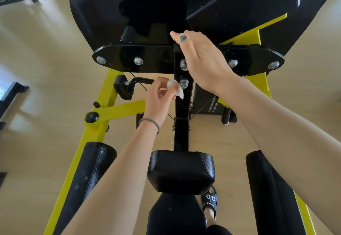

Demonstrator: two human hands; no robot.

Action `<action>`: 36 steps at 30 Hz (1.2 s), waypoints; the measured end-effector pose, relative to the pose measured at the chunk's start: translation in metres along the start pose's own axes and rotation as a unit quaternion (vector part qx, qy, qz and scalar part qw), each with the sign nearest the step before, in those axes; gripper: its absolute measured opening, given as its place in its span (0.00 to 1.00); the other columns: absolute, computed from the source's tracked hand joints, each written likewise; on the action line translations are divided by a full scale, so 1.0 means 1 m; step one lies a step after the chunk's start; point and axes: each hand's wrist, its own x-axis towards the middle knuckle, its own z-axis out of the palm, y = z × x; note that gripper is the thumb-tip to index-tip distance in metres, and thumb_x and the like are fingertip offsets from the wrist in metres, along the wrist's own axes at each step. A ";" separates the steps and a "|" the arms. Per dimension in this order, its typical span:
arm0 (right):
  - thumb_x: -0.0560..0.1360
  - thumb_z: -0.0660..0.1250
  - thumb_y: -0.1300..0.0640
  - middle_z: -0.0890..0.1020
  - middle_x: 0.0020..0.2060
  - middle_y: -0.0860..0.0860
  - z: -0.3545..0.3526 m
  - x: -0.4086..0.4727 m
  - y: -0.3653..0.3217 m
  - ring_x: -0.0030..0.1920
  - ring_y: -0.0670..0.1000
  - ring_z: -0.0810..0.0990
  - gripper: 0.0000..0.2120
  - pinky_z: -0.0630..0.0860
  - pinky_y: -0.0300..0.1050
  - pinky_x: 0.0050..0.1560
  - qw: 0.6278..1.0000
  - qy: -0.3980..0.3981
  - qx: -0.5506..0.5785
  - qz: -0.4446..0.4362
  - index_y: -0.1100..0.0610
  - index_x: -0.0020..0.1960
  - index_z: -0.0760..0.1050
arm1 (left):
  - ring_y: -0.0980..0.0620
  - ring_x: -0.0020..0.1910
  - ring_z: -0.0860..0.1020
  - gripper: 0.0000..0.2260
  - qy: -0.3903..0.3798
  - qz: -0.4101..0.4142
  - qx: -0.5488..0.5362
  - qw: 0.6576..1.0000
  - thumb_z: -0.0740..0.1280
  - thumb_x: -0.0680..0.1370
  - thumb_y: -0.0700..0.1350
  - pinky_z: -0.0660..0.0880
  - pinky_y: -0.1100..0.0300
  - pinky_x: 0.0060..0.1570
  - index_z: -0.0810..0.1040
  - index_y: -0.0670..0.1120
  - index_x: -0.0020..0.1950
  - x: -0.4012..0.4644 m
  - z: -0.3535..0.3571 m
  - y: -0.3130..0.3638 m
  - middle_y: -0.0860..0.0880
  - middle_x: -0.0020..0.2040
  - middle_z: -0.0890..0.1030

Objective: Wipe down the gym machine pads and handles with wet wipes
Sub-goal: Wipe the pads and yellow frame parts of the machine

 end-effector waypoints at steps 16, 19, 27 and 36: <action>0.87 0.46 0.56 0.79 0.65 0.55 0.012 0.000 0.007 0.67 0.44 0.65 0.22 0.42 0.20 0.66 0.999 0.042 -0.010 -0.021 0.57 0.76 0.70 | 0.62 0.41 0.79 0.08 0.147 -0.072 -0.013 0.986 0.74 0.75 0.45 0.73 0.74 0.38 0.78 0.44 0.51 -0.028 0.048 -0.006 0.51 0.46 0.81; 0.87 0.46 0.56 0.78 0.67 0.53 0.012 0.000 0.008 0.69 0.45 0.67 0.22 0.42 0.21 0.67 0.998 0.044 -0.015 -0.030 0.57 0.76 0.69 | 0.56 0.44 0.81 0.08 0.115 -0.183 0.017 0.976 0.75 0.74 0.46 0.72 0.70 0.37 0.79 0.45 0.48 -0.022 0.052 -0.030 0.49 0.45 0.82; 0.86 0.48 0.57 0.79 0.66 0.54 0.016 0.001 0.013 0.69 0.45 0.67 0.22 0.43 0.23 0.68 0.997 0.060 -0.014 -0.039 0.58 0.75 0.70 | 0.55 0.45 0.81 0.07 0.144 -0.182 -0.015 0.973 0.76 0.72 0.46 0.74 0.66 0.41 0.80 0.46 0.45 -0.015 0.051 -0.016 0.50 0.44 0.83; 0.86 0.47 0.55 0.80 0.64 0.53 0.019 0.004 0.017 0.70 0.49 0.71 0.23 0.45 0.31 0.73 0.996 0.068 -0.028 -0.047 0.58 0.75 0.71 | 0.53 0.52 0.79 0.06 0.090 -0.477 -0.234 0.843 0.65 0.80 0.33 0.71 0.58 0.69 0.78 0.35 0.57 0.005 0.048 -0.058 0.45 0.48 0.81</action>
